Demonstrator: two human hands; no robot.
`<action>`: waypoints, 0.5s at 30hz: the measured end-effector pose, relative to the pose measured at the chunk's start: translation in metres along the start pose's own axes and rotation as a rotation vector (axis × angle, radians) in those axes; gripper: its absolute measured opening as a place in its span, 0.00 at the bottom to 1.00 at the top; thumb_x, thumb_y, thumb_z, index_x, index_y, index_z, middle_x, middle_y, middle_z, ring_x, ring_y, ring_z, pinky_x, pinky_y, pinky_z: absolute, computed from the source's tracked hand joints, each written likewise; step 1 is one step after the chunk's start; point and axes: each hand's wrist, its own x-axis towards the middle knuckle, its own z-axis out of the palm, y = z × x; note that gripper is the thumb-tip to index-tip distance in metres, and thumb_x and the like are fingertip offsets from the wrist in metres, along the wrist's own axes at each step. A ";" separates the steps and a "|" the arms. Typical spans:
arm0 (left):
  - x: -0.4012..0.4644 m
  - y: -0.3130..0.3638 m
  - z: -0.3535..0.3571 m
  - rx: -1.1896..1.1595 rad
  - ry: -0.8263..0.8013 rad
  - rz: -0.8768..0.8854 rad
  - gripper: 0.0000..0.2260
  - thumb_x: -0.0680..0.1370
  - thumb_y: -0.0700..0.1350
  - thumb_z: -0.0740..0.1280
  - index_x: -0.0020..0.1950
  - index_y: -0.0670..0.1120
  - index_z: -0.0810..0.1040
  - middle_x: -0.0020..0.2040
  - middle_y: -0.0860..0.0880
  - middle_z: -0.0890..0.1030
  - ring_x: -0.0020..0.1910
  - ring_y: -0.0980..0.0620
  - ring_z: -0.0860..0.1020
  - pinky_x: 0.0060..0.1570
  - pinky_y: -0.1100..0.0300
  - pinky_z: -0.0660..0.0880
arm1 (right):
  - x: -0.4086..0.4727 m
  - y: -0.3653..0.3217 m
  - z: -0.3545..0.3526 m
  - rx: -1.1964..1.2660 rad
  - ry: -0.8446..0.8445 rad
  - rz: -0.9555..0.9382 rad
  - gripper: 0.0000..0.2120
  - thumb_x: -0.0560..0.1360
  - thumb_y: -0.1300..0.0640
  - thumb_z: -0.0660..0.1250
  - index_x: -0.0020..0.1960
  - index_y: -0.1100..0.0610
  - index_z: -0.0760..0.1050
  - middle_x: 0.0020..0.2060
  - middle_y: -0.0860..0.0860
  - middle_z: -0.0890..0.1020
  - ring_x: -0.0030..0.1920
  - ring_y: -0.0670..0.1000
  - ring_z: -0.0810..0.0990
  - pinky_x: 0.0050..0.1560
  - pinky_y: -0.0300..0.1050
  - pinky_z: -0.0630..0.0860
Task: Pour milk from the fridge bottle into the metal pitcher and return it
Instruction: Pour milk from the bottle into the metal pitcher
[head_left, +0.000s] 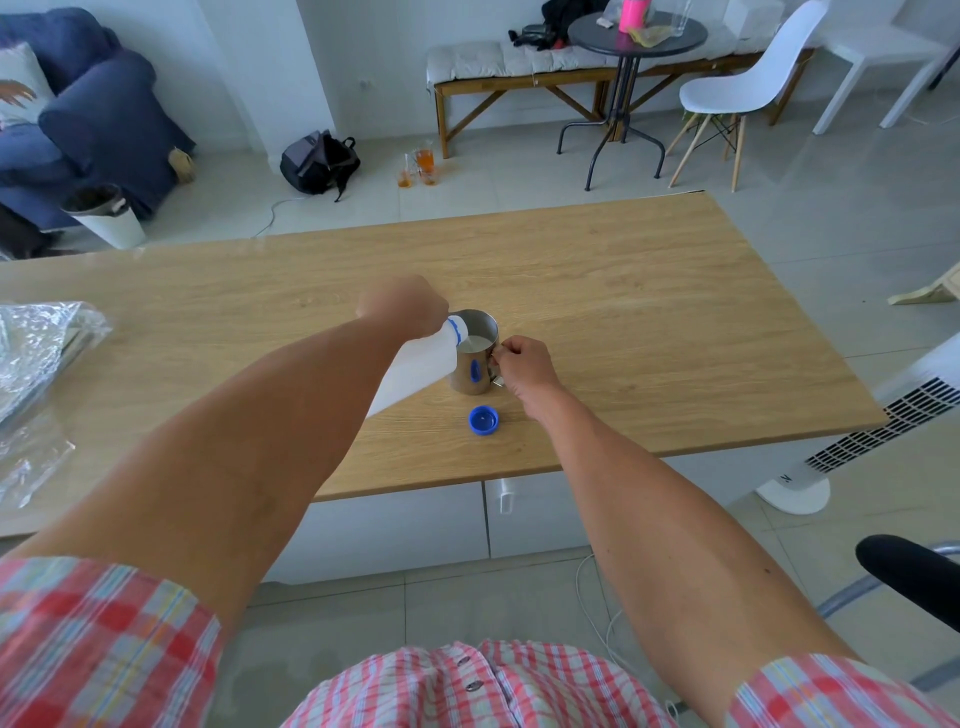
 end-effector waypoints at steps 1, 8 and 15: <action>0.000 0.000 0.000 0.002 -0.001 0.000 0.10 0.81 0.48 0.58 0.51 0.45 0.76 0.42 0.46 0.75 0.46 0.42 0.77 0.42 0.52 0.69 | 0.000 0.000 0.000 -0.002 0.000 0.002 0.08 0.81 0.62 0.62 0.45 0.58 0.77 0.38 0.56 0.77 0.38 0.52 0.72 0.33 0.43 0.67; -0.001 0.000 -0.001 0.001 -0.003 -0.001 0.10 0.81 0.48 0.58 0.51 0.45 0.77 0.41 0.46 0.75 0.43 0.44 0.76 0.41 0.52 0.69 | -0.001 -0.001 0.000 -0.016 0.003 0.002 0.08 0.81 0.62 0.62 0.45 0.59 0.78 0.39 0.56 0.78 0.38 0.51 0.72 0.33 0.43 0.67; -0.004 0.001 -0.003 -0.001 -0.011 0.002 0.10 0.81 0.47 0.58 0.52 0.45 0.77 0.43 0.46 0.77 0.47 0.43 0.78 0.44 0.52 0.70 | -0.004 -0.003 0.000 0.019 -0.006 -0.003 0.08 0.81 0.63 0.61 0.45 0.57 0.76 0.39 0.56 0.76 0.40 0.53 0.71 0.38 0.46 0.67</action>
